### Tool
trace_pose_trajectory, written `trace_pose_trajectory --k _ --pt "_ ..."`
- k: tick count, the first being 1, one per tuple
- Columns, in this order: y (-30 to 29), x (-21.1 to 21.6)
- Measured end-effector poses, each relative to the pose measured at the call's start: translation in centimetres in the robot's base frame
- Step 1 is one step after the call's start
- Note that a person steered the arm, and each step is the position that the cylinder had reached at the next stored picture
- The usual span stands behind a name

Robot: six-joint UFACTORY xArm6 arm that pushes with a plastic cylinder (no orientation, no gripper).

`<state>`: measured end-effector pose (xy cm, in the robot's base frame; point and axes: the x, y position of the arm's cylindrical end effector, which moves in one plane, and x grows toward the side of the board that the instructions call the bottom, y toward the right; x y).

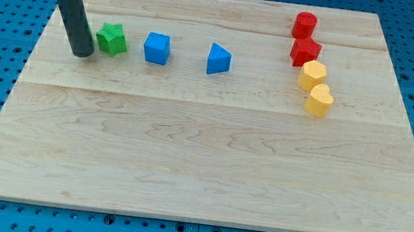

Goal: Move the red circle away from the top side of the red star

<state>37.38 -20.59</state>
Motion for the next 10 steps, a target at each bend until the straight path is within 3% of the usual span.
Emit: trace_pose_trajectory --k 1,4,5,6,7,8,10 --pt "4.0 0.9" --pt "34.4 9.4" --pt "37.4 9.6" --pt "42.8 0.5" --pt "41.2 -10.3" --pt "38.0 -14.0" --pt "37.1 -13.6"
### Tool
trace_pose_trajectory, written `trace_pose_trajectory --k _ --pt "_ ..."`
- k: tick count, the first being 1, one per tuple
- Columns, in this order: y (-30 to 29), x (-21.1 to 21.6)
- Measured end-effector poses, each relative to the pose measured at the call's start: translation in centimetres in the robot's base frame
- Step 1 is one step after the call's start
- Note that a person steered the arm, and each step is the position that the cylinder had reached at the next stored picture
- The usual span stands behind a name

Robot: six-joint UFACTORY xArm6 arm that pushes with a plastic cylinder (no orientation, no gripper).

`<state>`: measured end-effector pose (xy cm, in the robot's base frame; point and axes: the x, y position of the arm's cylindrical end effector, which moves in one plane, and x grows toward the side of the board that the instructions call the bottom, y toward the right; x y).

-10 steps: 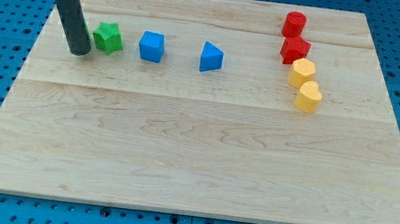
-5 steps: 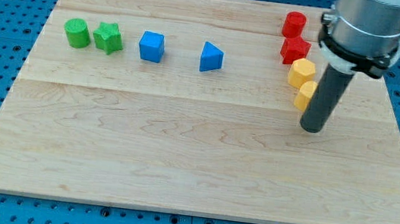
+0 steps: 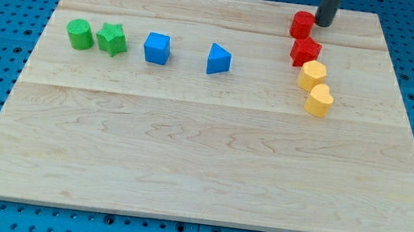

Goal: Move the red circle away from the top side of the red star

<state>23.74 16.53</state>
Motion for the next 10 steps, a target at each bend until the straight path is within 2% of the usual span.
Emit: trace_pose_trajectory --k 2,10 --pt "-2.9 1.3" --pt "-2.9 2.7"
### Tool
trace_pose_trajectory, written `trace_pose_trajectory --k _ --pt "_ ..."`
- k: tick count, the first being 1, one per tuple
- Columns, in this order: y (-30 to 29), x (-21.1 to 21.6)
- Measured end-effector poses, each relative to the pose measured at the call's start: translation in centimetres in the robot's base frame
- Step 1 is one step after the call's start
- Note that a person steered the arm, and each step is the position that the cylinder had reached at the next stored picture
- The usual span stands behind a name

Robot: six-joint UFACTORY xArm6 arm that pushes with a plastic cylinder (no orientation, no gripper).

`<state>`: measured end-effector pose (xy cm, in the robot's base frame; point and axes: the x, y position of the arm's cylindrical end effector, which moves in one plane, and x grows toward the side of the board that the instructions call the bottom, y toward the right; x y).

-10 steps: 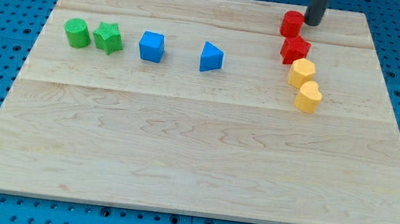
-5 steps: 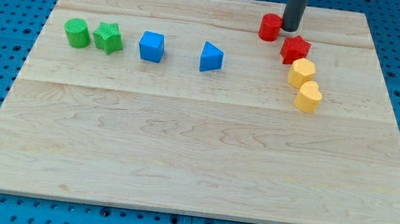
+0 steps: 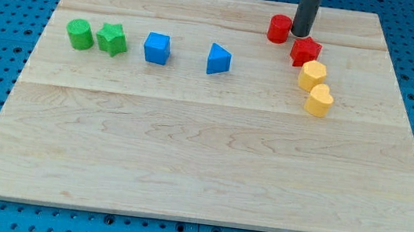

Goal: Move the red circle away from the top side of the red star

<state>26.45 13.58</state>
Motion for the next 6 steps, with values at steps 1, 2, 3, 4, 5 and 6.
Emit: trace_pose_trajectory --k 1,2,3,4,5,6 --pt "-2.2 0.2" --pt "-3.3 0.1" --pt "-4.6 -1.0" --pt "-11.2 -0.6" --pt "-15.1 1.2" --pt "-6.2 1.7"
